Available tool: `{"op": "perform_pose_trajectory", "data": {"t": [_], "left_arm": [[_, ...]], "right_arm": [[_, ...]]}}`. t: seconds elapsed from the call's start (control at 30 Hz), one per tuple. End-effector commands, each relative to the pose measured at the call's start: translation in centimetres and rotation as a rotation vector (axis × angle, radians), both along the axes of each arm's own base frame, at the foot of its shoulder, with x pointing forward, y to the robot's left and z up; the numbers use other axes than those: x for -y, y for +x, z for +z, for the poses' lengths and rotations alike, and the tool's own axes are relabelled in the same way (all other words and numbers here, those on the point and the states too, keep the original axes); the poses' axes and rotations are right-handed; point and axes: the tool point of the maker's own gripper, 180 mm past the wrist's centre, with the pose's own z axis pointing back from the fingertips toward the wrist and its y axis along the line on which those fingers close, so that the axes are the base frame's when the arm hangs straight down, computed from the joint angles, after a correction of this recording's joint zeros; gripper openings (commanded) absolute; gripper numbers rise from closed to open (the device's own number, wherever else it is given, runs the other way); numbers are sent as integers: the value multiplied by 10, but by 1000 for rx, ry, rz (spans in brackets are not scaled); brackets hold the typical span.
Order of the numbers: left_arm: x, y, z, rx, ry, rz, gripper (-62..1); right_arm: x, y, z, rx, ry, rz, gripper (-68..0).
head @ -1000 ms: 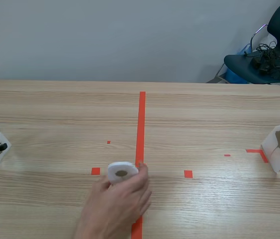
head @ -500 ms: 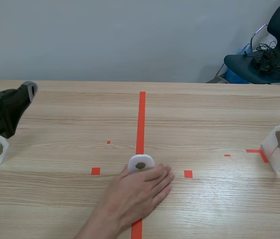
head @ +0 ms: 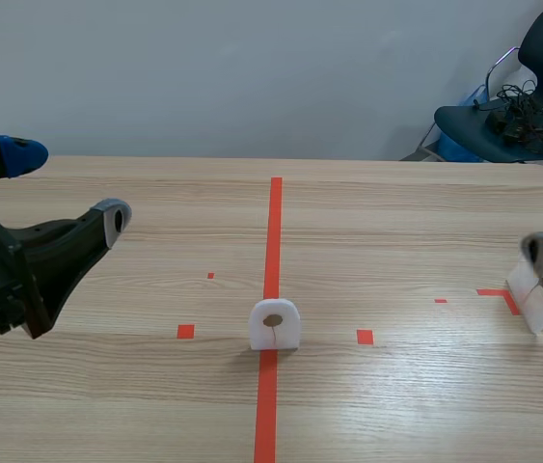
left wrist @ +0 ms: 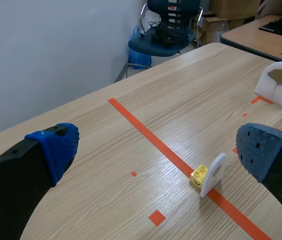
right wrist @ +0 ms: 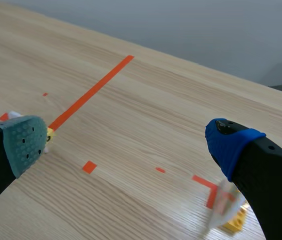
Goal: Do the leaf sorting experiment
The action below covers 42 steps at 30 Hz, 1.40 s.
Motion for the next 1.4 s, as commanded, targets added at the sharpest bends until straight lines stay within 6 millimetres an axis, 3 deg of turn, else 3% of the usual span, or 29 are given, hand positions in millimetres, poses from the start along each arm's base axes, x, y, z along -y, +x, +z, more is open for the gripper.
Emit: {"op": "perform_pose_trajectory", "data": {"t": [0.0, 0.6, 0.83, 0.93, 1.23, 1.37], "left_arm": [[-1, 2, 4, 12, -21, 8, 14], [-1, 2, 4, 13, -22, 8, 14], [-2, 2, 4, 13, -22, 8, 14], [-2, 2, 4, 13, -22, 8, 14], [-2, 2, 4, 13, -22, 8, 14], [-2, 3, 4, 14, -23, 8, 14]], "right_arm": [[-15, 8, 4, 38, 7, 29, 4], [-170, 31, -121, -5, 25, 252, 4], [-208, 32, -141, -37, 35, 262, -10], [-212, 27, -145, -50, 27, 276, -181], [-193, 26, -152, -45, -21, 242, -530], [-191, 28, -143, 4, 0, 236, -600]]}}
